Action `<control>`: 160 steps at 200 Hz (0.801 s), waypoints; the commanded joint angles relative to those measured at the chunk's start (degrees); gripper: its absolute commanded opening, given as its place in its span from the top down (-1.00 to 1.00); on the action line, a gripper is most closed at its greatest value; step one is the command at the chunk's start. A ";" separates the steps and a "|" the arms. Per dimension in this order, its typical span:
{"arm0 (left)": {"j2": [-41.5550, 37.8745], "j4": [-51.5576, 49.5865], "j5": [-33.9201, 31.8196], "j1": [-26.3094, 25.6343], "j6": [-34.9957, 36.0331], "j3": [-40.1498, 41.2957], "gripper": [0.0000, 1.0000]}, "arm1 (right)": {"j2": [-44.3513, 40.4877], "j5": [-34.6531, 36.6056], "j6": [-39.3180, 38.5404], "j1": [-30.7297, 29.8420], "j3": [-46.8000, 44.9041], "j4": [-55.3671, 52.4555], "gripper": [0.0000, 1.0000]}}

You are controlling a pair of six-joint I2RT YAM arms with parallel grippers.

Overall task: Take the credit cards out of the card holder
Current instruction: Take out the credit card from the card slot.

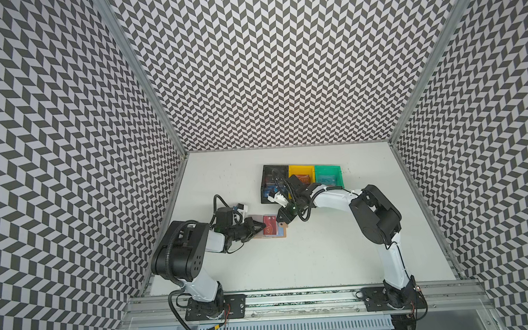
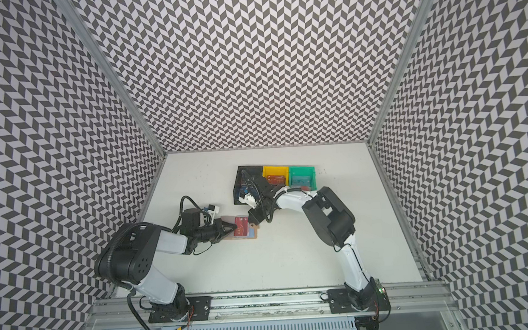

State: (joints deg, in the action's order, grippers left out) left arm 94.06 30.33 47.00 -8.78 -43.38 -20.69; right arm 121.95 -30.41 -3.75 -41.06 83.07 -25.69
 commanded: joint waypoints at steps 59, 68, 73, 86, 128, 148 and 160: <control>-0.55 -1.49 -0.39 2.27 1.01 1.01 0.80 | 2.19 0.83 -1.26 -0.25 -1.77 -2.52 1.00; -0.32 -1.46 -0.33 2.29 1.01 1.00 0.80 | 2.24 0.82 -1.17 -0.25 -1.77 -2.55 1.00; -0.28 -1.46 -0.27 2.32 1.10 0.90 0.80 | 2.24 0.74 -1.19 -0.25 -1.69 -2.65 1.00; -0.20 -1.33 -0.31 2.32 1.10 0.90 0.79 | 2.33 0.73 -1.19 -0.25 -1.66 -2.68 1.00; 0.55 -0.91 -0.26 2.29 1.10 0.70 0.79 | 2.52 0.74 -1.25 -0.25 -1.50 -2.83 1.00; 0.76 -0.87 -0.37 2.18 1.27 0.63 0.79 | 2.68 0.62 -1.34 -0.25 -1.50 -2.85 1.00; 0.94 -0.64 -0.36 1.95 1.19 0.64 0.81 | 2.68 0.53 -1.34 -0.25 -1.47 -2.75 1.00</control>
State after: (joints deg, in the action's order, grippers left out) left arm 94.08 29.93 47.33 -6.72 -43.07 -20.67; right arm 121.95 -30.50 -4.08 -41.06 83.07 -25.69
